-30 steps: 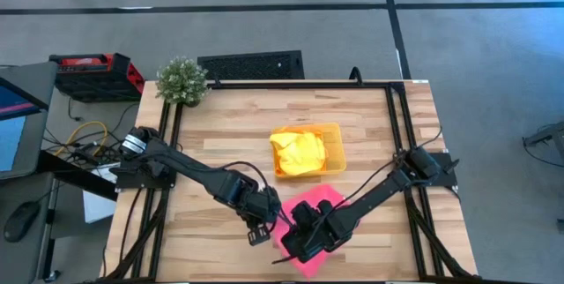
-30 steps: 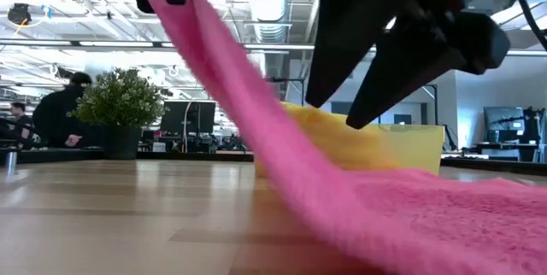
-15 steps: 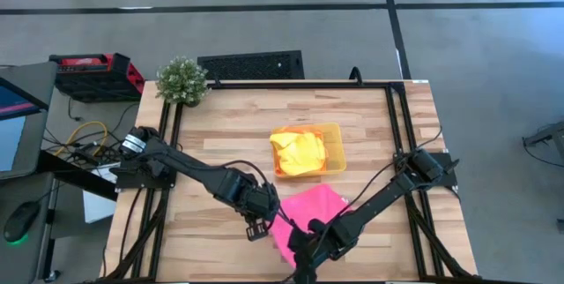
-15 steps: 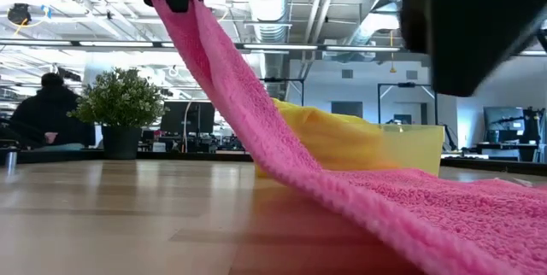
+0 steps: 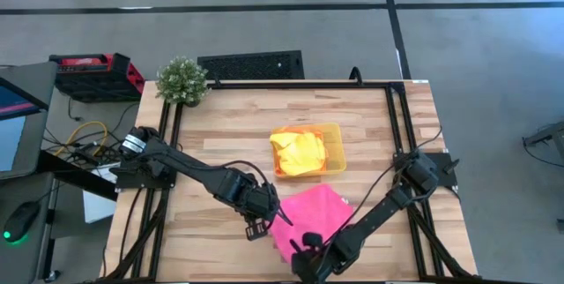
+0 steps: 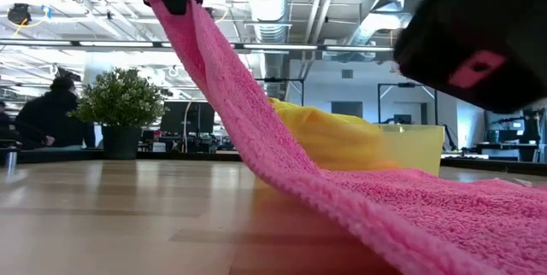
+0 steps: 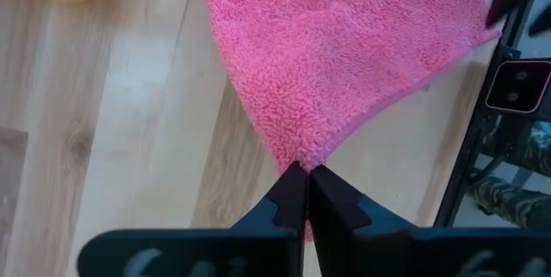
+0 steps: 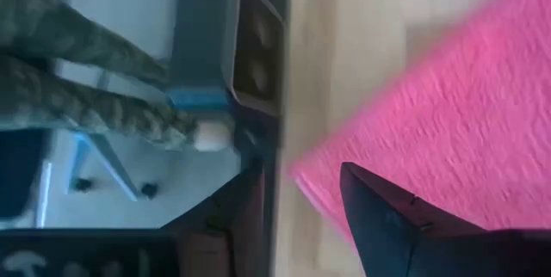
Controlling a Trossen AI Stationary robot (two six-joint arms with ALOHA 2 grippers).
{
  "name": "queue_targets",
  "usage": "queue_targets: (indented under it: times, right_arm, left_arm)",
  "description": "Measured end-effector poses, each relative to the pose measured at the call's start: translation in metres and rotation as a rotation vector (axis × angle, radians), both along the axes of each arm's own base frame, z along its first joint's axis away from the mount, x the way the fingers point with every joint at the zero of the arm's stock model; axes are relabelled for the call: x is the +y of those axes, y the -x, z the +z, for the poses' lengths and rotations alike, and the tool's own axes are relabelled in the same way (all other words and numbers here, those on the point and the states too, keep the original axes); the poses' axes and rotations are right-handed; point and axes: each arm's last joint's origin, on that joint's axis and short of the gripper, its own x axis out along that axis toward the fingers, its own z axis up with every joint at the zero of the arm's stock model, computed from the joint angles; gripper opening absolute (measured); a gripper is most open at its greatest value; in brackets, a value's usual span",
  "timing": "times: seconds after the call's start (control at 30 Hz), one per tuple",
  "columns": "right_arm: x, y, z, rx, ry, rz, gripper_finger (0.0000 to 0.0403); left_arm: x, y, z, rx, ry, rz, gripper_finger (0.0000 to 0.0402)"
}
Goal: Fold microfiber towels
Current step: Fold the pink microfiber towel
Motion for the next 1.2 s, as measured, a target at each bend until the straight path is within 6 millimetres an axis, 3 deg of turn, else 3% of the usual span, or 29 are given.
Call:
queue_targets:
  times: [0.6, 0.77, 1.03, 1.2]
  right_arm:
    - [-0.004, 0.002, -0.022, 0.055, 0.103, -0.004, 0.0146]
    - [-0.009, 0.001, -0.024, 0.073, 0.135, -0.016, 0.0108]
    - [-0.014, -0.001, -0.025, 0.083, 0.146, -0.027, 0.0015]
    - [-0.012, -0.002, -0.025, 0.074, 0.118, -0.042, 0.0032]
  left_arm:
    - [0.0, 0.0, 0.0, 0.003, 0.009, 0.017, 0.0]
    - [0.0, 0.0, 0.0, 0.004, 0.011, 0.024, 0.0]
    - [0.0, 0.0, 0.0, 0.004, 0.012, 0.025, 0.0]
    - [0.0, 0.0, 0.0, 0.004, 0.012, 0.025, 0.0]
